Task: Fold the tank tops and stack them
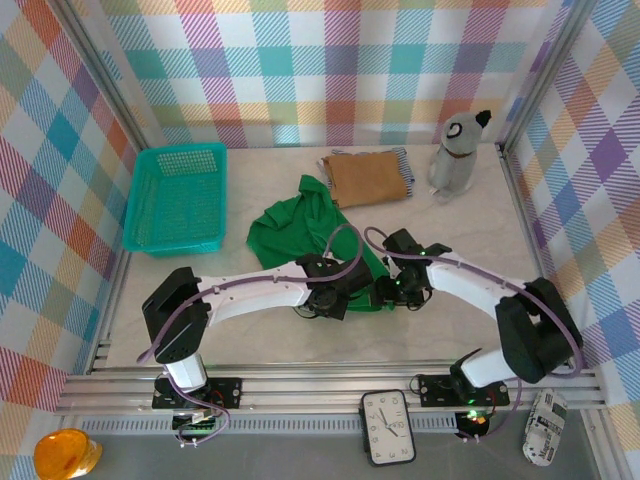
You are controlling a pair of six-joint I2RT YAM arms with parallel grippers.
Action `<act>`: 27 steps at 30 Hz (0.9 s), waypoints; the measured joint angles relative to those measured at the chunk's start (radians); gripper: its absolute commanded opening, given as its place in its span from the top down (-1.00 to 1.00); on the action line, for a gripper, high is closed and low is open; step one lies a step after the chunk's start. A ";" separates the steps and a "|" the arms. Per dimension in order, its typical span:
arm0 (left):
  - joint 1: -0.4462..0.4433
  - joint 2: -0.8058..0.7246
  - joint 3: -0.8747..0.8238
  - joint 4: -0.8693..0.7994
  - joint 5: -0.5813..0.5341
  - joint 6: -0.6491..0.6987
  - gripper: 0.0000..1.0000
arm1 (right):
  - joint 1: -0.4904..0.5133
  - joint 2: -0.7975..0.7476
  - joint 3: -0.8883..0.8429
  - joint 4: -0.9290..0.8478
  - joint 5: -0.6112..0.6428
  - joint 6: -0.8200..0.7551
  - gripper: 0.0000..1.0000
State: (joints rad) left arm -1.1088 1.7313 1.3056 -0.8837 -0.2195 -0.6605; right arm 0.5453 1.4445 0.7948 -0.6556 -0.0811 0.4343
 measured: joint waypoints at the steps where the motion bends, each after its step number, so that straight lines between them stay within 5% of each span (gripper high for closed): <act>1: 0.000 -0.005 -0.004 -0.001 0.001 0.000 1.00 | 0.003 0.004 0.000 -0.001 0.007 0.004 -0.27; 8: 0.015 -0.060 -0.044 -0.005 0.000 0.000 1.00 | -0.019 0.033 0.000 -0.023 0.056 0.034 -0.09; 18: 0.044 -0.140 -0.127 -0.015 0.002 0.000 1.00 | -0.265 0.026 -0.034 0.008 0.022 0.048 0.08; 27: 0.047 -0.143 -0.152 -0.014 0.023 0.000 1.00 | -0.270 -0.013 -0.035 0.023 -0.065 -0.009 0.05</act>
State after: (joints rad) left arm -1.0615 1.5883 1.1538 -0.8982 -0.1963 -0.6605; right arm 0.2756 1.4311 0.7601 -0.6331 -0.1459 0.4255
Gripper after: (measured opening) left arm 0.053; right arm 0.454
